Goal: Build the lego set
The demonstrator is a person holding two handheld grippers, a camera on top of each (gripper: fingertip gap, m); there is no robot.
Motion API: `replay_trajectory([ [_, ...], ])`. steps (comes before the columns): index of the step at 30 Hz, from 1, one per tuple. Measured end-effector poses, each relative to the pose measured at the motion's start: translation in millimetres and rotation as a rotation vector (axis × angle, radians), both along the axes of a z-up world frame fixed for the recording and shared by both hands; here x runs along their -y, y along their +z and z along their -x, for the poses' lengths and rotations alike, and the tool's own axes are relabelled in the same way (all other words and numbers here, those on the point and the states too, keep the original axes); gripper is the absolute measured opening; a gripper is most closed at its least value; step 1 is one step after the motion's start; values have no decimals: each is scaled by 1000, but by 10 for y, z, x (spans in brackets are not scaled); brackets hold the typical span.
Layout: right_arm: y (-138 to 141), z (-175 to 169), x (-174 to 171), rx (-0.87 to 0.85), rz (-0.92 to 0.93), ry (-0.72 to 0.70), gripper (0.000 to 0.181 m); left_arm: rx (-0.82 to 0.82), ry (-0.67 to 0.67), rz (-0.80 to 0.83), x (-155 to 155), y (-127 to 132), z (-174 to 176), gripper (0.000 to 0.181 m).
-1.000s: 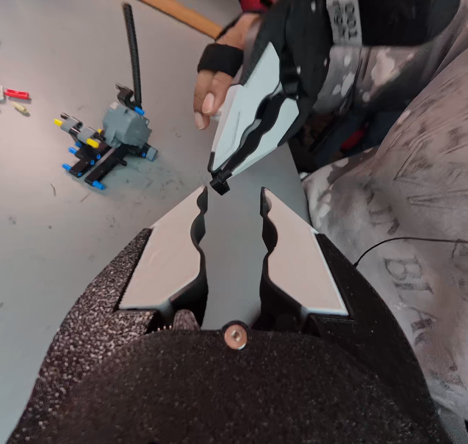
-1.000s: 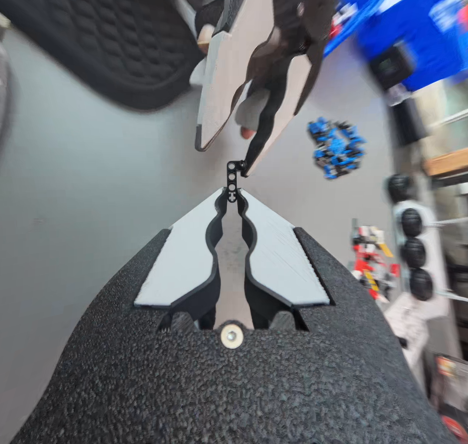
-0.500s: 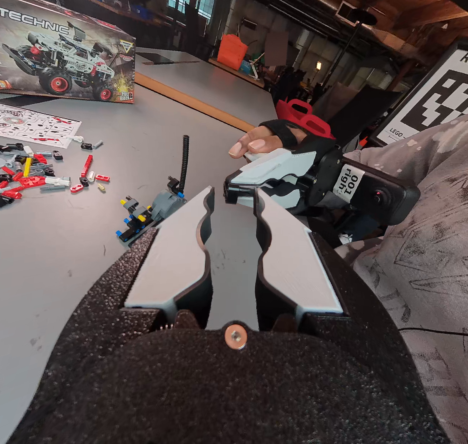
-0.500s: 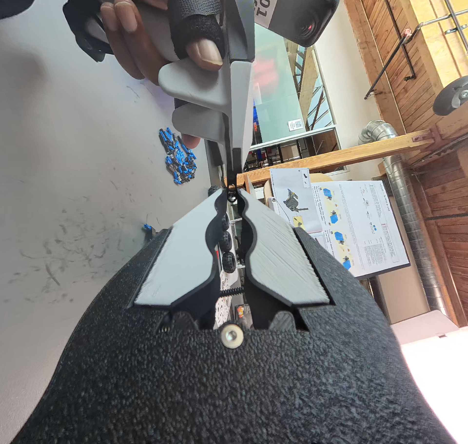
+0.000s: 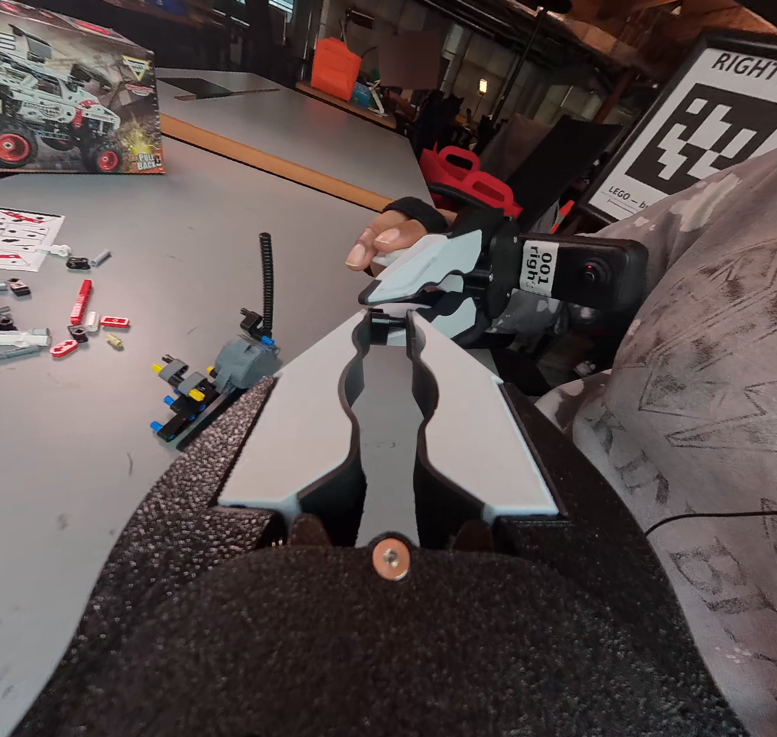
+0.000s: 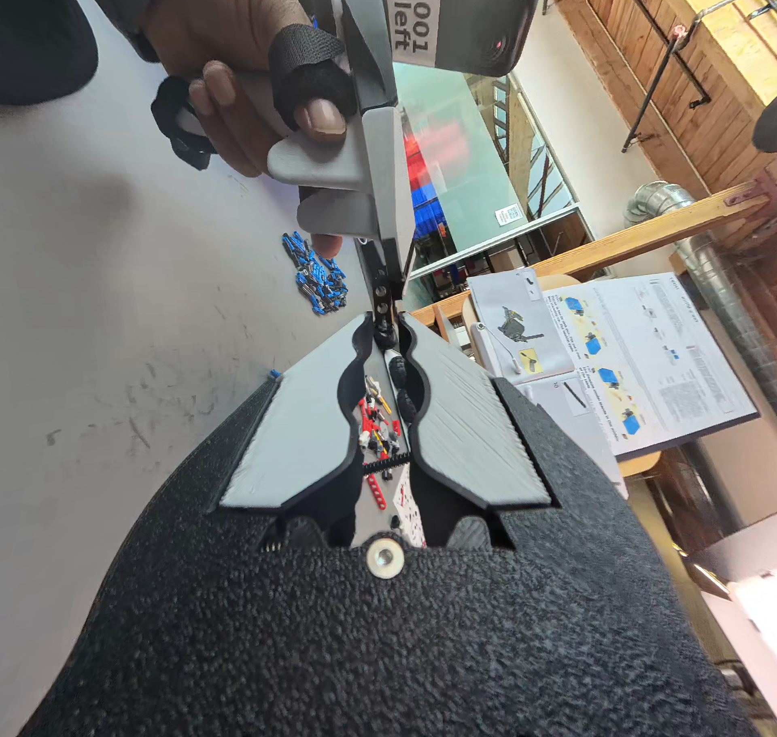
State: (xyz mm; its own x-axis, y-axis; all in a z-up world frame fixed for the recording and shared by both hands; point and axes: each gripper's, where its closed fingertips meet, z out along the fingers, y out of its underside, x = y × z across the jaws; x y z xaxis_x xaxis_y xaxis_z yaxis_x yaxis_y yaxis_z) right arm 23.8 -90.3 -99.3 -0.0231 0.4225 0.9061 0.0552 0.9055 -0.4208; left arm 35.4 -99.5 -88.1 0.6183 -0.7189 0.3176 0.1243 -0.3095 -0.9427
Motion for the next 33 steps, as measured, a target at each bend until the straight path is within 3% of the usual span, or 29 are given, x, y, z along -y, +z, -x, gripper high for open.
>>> replay_trajectory([
  [2, -55, -50, -20, 39, 49, 28, 16, 44, -31, 20, -14, -16, -46, 16],
  [8, -161, -165, -101, 67, 126, 59, 7, 123, -59, 111, -120, -117, -118, 17],
  [10, -237, -179, -168, 80, 169, 59, 7, 75, -16, 127, -190, -215, -84, 27],
  [18, -505, -205, -358, 163, 185, 20, 7, -206, 115, 172, -306, -636, -74, 25],
  [28, -425, -149, -435, 128, 260, 1, 7, -311, 218, 79, -435, -687, 125, 20],
  [33, -352, -151, -444, 103, 332, 8, 7, -280, 254, 15, -392, -559, 191, 20],
])
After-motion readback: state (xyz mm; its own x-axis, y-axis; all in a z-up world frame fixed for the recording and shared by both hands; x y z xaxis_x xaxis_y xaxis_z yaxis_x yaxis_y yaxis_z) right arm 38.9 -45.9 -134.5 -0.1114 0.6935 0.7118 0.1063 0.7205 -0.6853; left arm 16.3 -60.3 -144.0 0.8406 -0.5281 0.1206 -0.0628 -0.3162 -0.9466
